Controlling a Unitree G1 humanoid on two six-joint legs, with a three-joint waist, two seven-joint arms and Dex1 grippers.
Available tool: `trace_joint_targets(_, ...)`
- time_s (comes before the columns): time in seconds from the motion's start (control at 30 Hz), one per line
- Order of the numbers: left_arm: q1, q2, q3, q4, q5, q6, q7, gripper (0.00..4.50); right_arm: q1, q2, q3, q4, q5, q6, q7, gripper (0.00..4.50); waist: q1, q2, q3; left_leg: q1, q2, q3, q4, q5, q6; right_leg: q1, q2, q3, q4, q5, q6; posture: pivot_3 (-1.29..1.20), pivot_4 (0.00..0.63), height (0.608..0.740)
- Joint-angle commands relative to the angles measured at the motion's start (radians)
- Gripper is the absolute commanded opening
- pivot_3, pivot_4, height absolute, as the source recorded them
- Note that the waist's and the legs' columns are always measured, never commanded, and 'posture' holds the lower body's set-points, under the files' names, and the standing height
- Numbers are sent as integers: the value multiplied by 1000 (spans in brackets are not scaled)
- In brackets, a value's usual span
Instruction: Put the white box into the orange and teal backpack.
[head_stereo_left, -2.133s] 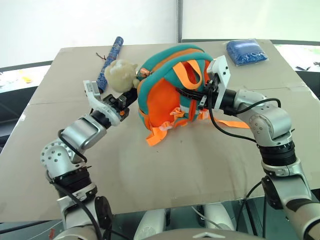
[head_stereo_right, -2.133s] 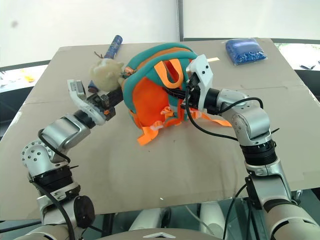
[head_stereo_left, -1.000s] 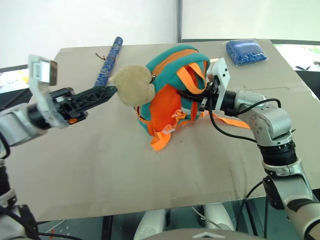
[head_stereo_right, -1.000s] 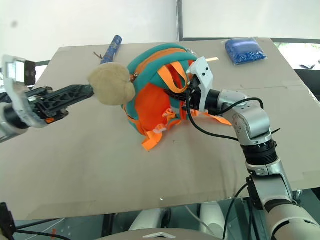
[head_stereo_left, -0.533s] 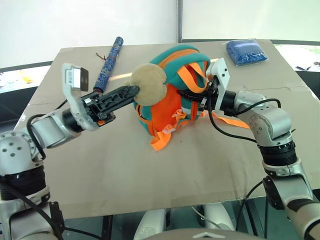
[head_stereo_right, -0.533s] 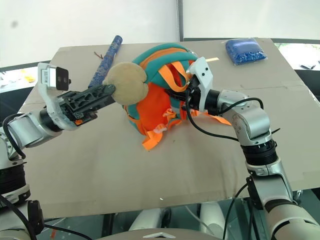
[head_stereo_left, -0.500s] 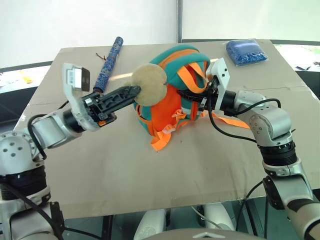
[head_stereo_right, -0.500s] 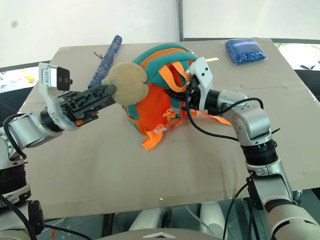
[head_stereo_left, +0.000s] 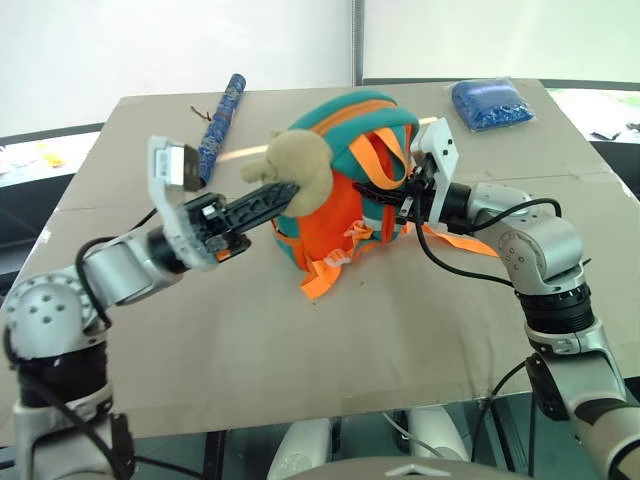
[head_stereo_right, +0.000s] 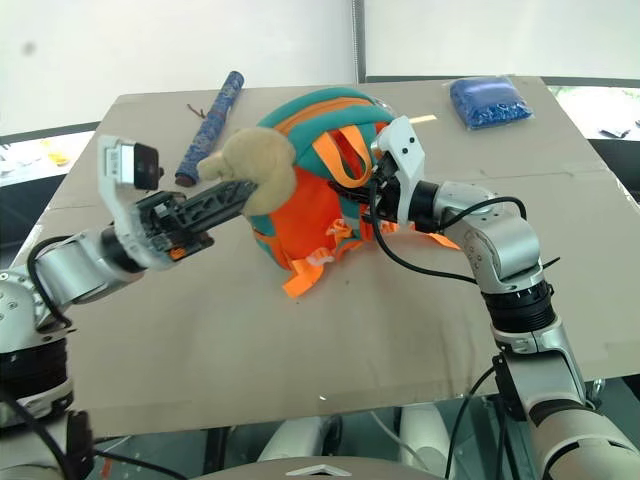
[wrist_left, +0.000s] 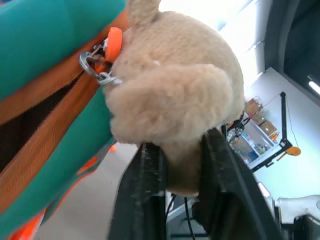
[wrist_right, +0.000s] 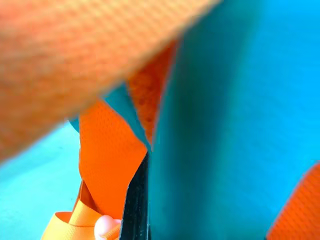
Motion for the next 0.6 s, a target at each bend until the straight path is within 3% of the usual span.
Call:
trace_joint_targets(0.03, 65, 73, 50, -10, 35, 30, -60, 15, -30, 0, -20, 19, -27, -9, -39, 0, 0, 0, 0, 1, 0, 1, 0, 0, 0, 0, 0, 0, 0, 0, 0, 0, 150, 733)
trace_joint_targets(0.27, 274, 185, 13, -4, 452, -31, -294, 15, -119, 29, -65, 192, -109, -36, -172, 0, -1, 1, 0, 5, -1, 6, -3, 0, 0, 1, 2, 5, 0, 0, 0, 0, 150, 733)
trace_joint_targets(0.43, 359, 187, 3, 11, 601, -80, -404, 15, -166, 23, -100, 285, -134, -77, -228, 0, -1, 0, 0, 5, 0, 7, -3, 0, 0, 1, 3, 6, 0, 0, 0, 0, 150, 733)
trace_joint_targets(0.6, 361, 130, 11, 65, 667, -111, -402, 15, -200, 4, -123, 353, -146, -114, -269, 0, -2, 1, 1, 5, 1, 7, -4, 0, 0, 1, 2, 7, 0, 0, 0, 0, 150, 733)
